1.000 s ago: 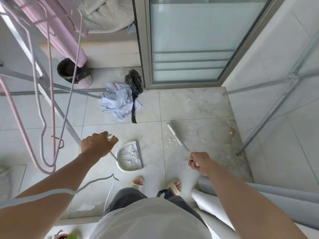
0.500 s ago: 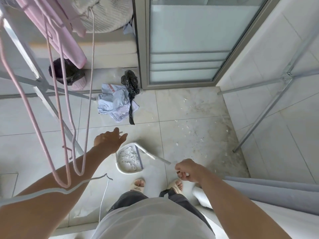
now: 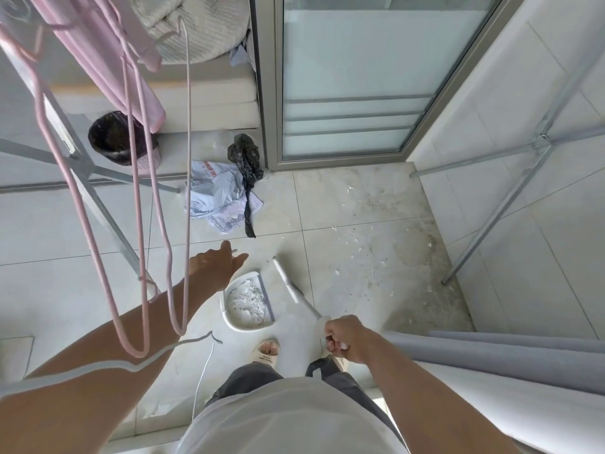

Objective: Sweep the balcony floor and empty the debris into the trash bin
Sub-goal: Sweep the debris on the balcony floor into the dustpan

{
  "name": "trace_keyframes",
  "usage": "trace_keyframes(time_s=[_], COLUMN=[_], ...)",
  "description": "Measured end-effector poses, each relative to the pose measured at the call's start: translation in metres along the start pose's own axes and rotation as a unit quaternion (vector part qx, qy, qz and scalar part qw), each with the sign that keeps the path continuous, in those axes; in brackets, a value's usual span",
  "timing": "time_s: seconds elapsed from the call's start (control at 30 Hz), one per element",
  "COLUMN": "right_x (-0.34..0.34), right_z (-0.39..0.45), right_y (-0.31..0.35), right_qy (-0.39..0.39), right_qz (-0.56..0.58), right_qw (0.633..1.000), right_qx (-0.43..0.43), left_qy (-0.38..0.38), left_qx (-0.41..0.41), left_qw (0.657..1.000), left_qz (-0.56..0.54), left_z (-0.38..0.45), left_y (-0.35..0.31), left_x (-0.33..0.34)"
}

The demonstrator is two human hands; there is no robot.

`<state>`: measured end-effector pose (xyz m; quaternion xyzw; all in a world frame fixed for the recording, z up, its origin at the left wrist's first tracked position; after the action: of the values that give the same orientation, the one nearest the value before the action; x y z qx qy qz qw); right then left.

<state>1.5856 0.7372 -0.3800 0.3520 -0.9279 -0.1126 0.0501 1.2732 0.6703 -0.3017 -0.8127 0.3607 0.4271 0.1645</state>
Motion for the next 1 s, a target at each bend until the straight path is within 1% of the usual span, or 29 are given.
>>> trace_keyframes(time_s=[0.1, 0.23, 0.3, 0.4, 0.5, 0.73, 0.83, 0.93, 1.0], right_x=[-0.007, -0.046, -0.067, -0.099, -0.128, -0.197, -0.230, -0.263, -0.279], right_z=[0.001, -0.005, -0.010, -0.016, -0.020, -0.026, -0.032, -0.035, -0.040], right_y=[-0.005, -0.001, 0.001, 0.003, 0.003, -0.006, -0.016, -0.031, -0.042], right_qy=[0.038, 0.072, 0.071, 0.048, 0.001, -0.162, -0.221, -0.280, -0.305], right_qz=[0.062, 0.164, 0.193, 0.217, 0.246, 0.241, 0.253, 0.295, 0.310], right_qw=[0.997, 0.984, 0.979, 0.974, 0.968, 0.954, 0.939, 0.911, 0.899], right_qx=[0.009, 0.004, -0.008, -0.031, -0.055, -0.076, -0.066, -0.061, -0.057], left_qy=[0.000, -0.004, -0.011, -0.015, -0.016, -0.027, -0.030, -0.055, -0.076], left_qx=[0.005, 0.009, 0.013, 0.021, 0.027, 0.017, 0.004, 0.007, 0.010], left_qw=[1.000, 1.000, 1.000, 1.000, 0.999, 0.999, 0.999, 0.997, 0.996], left_qz=[-0.008, -0.003, 0.005, 0.013, 0.017, 0.015, 0.028, 0.053, 0.051], left_z=[0.002, 0.004, 0.002, 0.000, -0.001, -0.015, -0.019, -0.023, -0.027], left_y=[0.006, 0.011, 0.006, -0.005, -0.022, -0.068, -0.091, -0.125, -0.145], left_x=[0.003, 0.005, 0.003, 0.003, 0.002, 0.006, -0.003, -0.018, -0.030])
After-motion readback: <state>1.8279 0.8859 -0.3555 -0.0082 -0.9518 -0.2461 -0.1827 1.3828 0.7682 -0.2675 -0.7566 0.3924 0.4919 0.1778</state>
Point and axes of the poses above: each hand's wrist, its own z-axis towards the middle knuckle, its own x-axis out of the palm, y = z × x, the point moved 6 cm from there along z, towards the middle knuckle, and after that the axes turned 5 degrees about y, right-handed, at the moved point
